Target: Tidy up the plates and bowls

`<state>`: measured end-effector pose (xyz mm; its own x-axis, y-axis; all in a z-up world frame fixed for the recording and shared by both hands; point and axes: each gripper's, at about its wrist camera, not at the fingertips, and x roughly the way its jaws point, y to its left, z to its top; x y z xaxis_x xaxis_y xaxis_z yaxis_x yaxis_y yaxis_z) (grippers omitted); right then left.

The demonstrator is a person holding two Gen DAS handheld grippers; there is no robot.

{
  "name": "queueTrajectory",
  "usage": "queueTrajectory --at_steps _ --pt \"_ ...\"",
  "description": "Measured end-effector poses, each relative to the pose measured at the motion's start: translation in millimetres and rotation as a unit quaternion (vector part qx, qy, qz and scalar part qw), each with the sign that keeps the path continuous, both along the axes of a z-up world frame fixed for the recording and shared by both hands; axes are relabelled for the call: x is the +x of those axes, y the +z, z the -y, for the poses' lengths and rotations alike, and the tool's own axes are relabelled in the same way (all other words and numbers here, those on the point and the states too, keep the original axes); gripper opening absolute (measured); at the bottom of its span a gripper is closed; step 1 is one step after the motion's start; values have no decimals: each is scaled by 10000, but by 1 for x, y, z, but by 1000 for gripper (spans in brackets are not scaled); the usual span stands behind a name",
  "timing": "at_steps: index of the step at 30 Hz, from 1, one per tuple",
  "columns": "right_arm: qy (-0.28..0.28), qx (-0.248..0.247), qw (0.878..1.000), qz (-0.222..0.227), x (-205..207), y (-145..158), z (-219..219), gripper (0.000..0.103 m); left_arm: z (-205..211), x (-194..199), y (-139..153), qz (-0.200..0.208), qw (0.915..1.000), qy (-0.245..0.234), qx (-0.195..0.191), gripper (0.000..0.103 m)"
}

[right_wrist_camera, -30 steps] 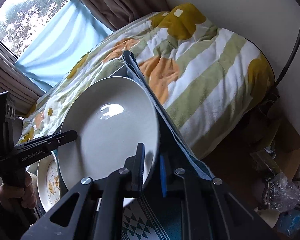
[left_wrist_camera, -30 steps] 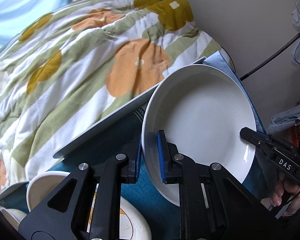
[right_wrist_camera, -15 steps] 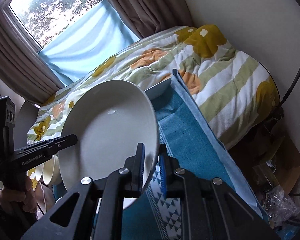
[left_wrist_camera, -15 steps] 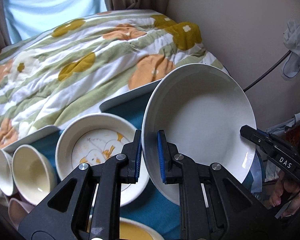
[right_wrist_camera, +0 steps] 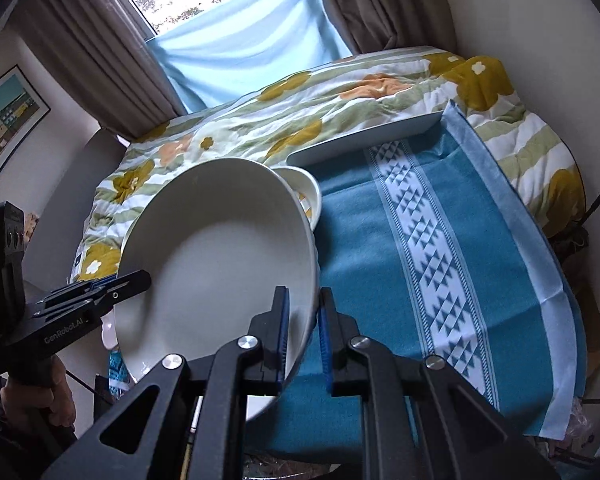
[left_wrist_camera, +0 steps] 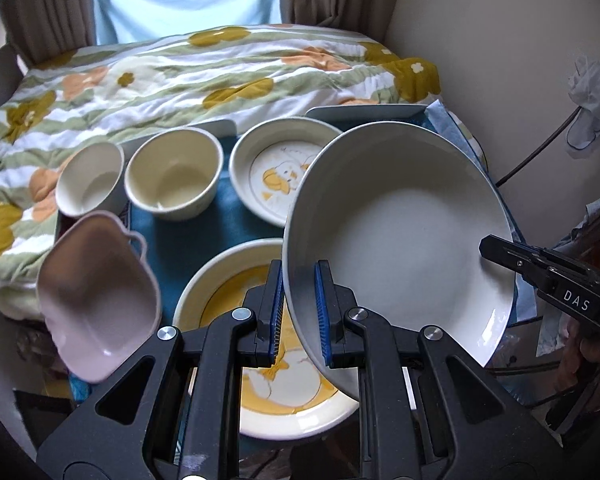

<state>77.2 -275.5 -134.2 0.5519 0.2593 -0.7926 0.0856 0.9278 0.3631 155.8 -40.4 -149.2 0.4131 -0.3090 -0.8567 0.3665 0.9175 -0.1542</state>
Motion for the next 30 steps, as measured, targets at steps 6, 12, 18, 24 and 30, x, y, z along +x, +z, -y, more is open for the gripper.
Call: queueTrajectory --at_steps 6,12,18,24,30 --pt "488 -35 9986 -175 -2 -17 -36 13 -43 -28 -29 -300 9980 543 -78 14" --pt "856 -121 9953 -426 8 -50 -63 13 -65 -31 -68 -634 9938 908 -50 14" --pt "999 -218 9932 -565 17 -77 -71 13 -72 -26 -102 -967 9888 1118 -201 14" --pt "1076 -316 9920 -573 24 -83 -75 13 -72 -19 -118 -1053 9873 1179 -172 15" --pt "1092 -383 9915 -594 29 -87 -75 13 -66 -16 -124 -969 9888 1133 21 16"
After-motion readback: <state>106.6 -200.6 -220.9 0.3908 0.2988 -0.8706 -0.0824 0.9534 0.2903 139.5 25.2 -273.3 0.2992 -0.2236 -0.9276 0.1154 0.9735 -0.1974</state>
